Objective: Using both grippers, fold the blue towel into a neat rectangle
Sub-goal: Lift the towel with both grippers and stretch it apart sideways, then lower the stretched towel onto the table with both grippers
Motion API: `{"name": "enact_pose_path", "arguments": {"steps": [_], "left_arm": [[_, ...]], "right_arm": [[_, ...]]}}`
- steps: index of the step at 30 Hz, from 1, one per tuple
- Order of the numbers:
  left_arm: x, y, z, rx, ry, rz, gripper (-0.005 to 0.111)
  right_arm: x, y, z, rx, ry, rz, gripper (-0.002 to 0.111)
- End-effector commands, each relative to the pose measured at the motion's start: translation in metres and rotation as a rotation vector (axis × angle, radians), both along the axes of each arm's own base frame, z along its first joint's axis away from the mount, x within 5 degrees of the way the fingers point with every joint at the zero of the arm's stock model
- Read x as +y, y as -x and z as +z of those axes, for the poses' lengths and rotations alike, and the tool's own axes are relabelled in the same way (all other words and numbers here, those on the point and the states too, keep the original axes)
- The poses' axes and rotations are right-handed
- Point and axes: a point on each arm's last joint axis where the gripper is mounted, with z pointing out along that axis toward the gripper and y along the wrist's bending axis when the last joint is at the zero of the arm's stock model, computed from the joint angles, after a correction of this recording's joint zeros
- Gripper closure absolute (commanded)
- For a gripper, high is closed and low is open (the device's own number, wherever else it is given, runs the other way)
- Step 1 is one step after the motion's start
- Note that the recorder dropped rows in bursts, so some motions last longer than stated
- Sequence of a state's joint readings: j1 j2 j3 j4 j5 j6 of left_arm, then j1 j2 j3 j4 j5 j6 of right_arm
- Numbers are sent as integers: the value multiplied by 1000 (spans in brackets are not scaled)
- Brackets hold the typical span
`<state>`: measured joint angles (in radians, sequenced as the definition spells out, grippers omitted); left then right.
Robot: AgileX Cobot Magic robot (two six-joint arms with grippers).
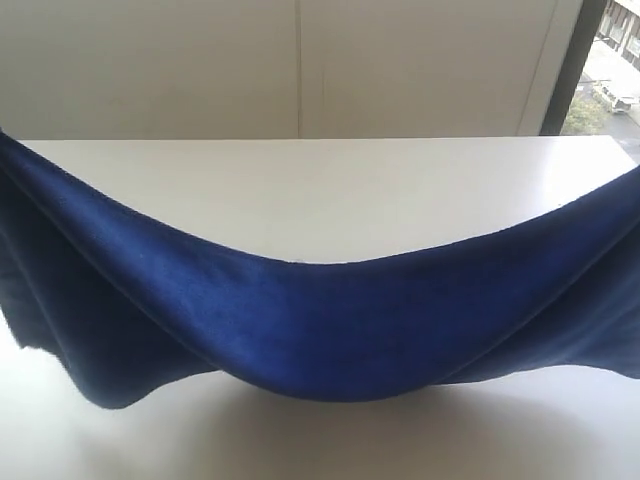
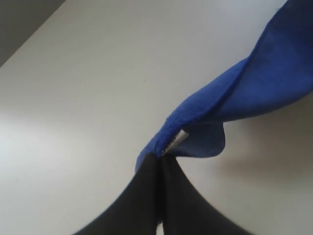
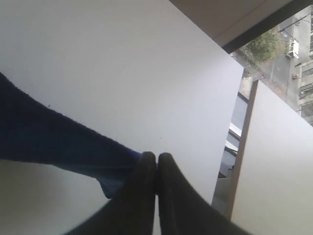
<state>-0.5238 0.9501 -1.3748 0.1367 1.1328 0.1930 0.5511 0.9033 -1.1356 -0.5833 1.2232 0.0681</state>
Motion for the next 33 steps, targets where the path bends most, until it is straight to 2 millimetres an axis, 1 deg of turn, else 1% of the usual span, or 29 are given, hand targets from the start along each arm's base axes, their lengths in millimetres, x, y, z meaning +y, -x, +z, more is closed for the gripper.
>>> {"name": "enact_pose_path", "arguments": {"steps": [1, 4, 6, 8, 12, 15, 18, 21, 25, 29, 33], "left_arm": [[6, 20, 0, 71, 33, -9, 107], [11, 28, 2, 52, 54, 1, 107], [14, 27, -2, 48, 23, 19, 107], [17, 22, -11, 57, -27, 67, 107], [15, 3, -38, 131, -150, 123, 107], [4, -21, -57, 103, -151, 140, 107], [-9, -45, -79, 73, -174, 115, 107], [-17, -68, -105, 58, -257, 102, 107], [-24, -104, -134, -7, -352, 165, 107], [-31, -137, -152, -136, -421, 220, 107], [-42, -164, -171, -242, -462, 203, 107]], "right_arm": [[-3, 16, 6, -14, -105, 24, 108], [-6, 25, 9, -27, -142, 41, 108], [-8, 25, 10, -42, -123, 32, 108], [-11, 23, 11, -61, -92, 11, 108], [-4, 9, 6, -28, -55, -7, 108], [6, -9, -8, 41, -7, -9, 108], [20, -33, -23, 39, 44, 23, 108], [31, -58, -37, 6, 82, 16, 108], [45, -92, -59, -18, 169, -17, 108], [51, -121, -80, -80, 240, -101, 108], [54, -152, -107, -114, 224, -166, 108]]}}
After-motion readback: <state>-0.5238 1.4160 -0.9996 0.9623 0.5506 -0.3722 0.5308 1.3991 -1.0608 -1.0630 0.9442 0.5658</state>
